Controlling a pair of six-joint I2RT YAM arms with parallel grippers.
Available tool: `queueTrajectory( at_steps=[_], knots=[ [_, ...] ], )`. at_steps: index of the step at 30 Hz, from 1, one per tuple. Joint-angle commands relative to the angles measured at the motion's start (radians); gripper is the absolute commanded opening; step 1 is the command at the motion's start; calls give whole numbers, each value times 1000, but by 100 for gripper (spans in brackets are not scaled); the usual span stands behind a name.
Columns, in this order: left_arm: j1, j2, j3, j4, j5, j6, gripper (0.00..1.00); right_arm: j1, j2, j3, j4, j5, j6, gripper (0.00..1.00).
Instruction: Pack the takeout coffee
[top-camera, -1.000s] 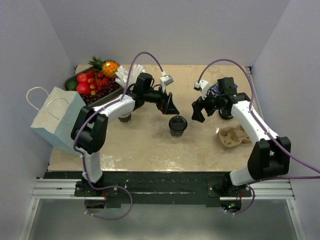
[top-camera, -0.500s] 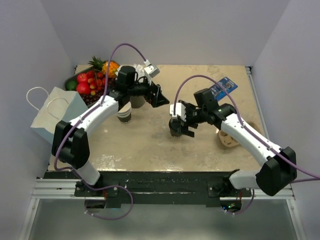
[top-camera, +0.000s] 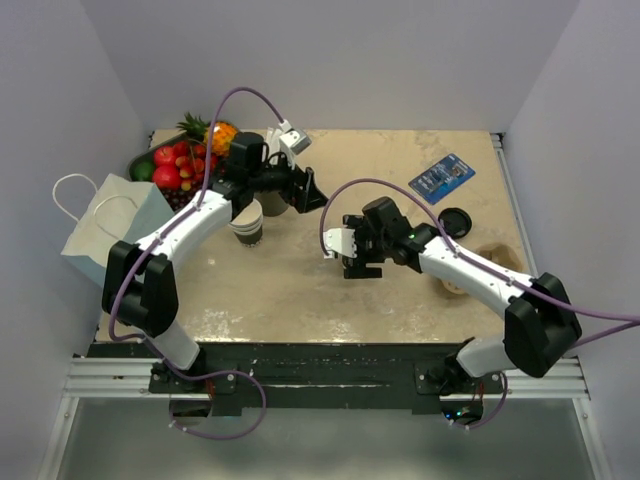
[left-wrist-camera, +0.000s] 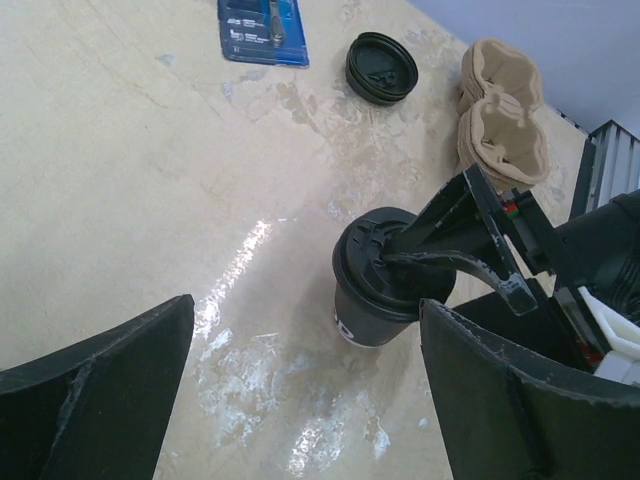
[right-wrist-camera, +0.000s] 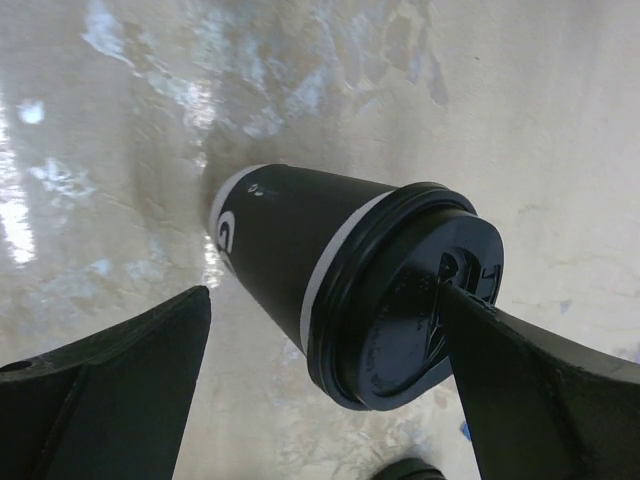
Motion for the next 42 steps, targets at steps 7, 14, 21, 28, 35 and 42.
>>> queueTrajectory(
  at_steps=[7,14,21,28,35,42],
  knots=[
    [15,-43,-4,4,4,26,98,9,89,-47,304,184,-15,97],
    [20,-47,-17,5,7,24,98,46,69,-83,352,219,-14,95],
    [29,-37,-16,11,10,18,98,123,72,-194,510,374,-81,95],
    [35,-37,-2,10,6,20,98,132,121,-202,616,441,-117,97],
    [43,-43,-19,16,-1,23,98,132,121,-200,619,432,-109,98],
    [50,-54,-19,23,9,24,98,132,46,-163,474,319,-20,99]
  ],
)
